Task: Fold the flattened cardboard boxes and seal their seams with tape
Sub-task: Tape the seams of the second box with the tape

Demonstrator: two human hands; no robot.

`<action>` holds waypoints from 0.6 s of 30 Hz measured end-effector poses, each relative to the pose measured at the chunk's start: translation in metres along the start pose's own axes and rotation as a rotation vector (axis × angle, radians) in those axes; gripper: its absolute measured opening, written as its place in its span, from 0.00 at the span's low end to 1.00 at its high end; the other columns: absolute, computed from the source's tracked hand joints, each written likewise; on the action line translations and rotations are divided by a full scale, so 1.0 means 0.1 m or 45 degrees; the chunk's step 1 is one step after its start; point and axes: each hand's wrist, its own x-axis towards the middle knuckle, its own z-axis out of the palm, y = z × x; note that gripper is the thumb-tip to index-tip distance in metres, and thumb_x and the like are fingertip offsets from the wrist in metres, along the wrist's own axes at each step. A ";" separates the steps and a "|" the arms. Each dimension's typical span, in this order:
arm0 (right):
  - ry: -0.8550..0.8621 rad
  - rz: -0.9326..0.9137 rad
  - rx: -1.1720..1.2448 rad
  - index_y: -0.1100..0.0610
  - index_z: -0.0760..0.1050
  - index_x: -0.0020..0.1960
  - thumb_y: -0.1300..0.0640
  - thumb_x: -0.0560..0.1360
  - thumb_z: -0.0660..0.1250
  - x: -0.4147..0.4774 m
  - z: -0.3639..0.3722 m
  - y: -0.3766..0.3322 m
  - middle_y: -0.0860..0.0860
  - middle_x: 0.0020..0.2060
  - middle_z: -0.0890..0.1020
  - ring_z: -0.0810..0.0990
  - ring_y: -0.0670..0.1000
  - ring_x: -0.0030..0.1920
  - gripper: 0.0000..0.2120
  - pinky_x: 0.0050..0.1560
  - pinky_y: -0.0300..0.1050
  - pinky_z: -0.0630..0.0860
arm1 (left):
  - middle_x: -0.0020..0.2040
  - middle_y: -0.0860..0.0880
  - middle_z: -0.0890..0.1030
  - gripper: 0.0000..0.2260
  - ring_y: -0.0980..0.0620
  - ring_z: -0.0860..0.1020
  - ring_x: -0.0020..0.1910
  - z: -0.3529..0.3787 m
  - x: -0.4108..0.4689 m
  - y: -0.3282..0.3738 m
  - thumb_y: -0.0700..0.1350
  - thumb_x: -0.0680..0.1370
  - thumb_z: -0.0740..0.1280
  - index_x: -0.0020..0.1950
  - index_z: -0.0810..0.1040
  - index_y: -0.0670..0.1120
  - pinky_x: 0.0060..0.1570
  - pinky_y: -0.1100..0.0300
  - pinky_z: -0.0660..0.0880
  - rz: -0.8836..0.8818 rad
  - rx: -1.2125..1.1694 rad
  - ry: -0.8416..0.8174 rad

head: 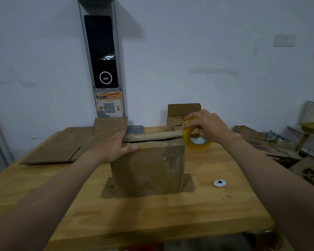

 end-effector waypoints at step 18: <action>-0.150 0.157 0.010 0.33 0.77 0.64 0.68 0.76 0.64 -0.28 0.33 -0.05 0.44 0.68 0.76 0.72 0.54 0.63 0.31 0.59 0.56 0.75 | 0.82 0.47 0.60 0.60 0.45 0.64 0.77 0.03 0.04 0.01 0.86 0.63 0.50 0.84 0.51 0.48 0.72 0.44 0.68 0.023 0.046 0.002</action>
